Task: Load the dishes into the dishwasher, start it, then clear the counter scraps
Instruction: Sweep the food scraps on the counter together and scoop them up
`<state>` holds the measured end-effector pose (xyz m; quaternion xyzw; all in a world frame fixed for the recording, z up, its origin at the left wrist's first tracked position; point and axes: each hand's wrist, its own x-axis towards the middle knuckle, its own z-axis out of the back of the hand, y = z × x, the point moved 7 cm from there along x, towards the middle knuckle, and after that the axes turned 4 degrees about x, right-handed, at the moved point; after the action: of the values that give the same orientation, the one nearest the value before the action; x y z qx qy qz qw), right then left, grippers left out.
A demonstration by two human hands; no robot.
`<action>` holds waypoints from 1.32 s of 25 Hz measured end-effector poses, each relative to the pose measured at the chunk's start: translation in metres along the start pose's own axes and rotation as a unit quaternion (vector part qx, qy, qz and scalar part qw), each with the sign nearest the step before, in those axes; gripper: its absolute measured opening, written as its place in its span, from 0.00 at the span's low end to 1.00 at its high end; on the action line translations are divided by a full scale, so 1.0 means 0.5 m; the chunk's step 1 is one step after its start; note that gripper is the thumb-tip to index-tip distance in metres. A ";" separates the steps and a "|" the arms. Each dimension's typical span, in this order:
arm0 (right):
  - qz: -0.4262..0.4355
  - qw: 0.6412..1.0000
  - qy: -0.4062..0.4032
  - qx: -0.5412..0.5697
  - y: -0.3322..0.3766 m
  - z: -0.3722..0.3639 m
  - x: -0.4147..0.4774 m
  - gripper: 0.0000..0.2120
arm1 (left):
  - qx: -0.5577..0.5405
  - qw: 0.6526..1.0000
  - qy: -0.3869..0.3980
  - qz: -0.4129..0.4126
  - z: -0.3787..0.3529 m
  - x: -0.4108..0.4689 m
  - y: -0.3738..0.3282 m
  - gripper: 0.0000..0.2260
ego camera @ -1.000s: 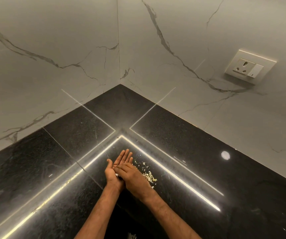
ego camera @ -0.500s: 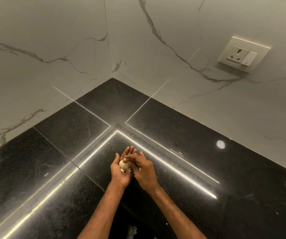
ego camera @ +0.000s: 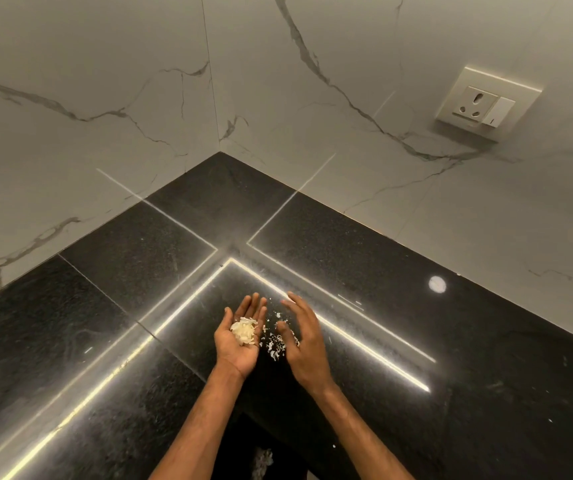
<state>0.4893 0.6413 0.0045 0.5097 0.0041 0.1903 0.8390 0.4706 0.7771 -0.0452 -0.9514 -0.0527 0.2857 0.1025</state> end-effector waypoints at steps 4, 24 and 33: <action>-0.071 0.946 0.127 -0.290 -0.121 -0.038 -0.061 0.45 | -0.016 0.998 -0.022 -0.050 0.034 0.003 -0.091 0.20; -0.014 0.928 0.270 -0.255 -0.093 -0.067 0.137 0.29 | -0.008 0.993 -0.039 -0.113 0.075 -0.025 -0.180 0.21; -0.001 0.958 0.275 -0.077 -0.095 -0.077 0.028 0.32 | 0.013 0.994 -0.041 -0.103 0.093 -0.031 -0.162 0.22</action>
<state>0.5095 0.6595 -0.0519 0.3717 0.2207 0.3224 0.8422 0.4288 0.8613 -0.0565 -0.9269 -0.1509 0.3135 0.1410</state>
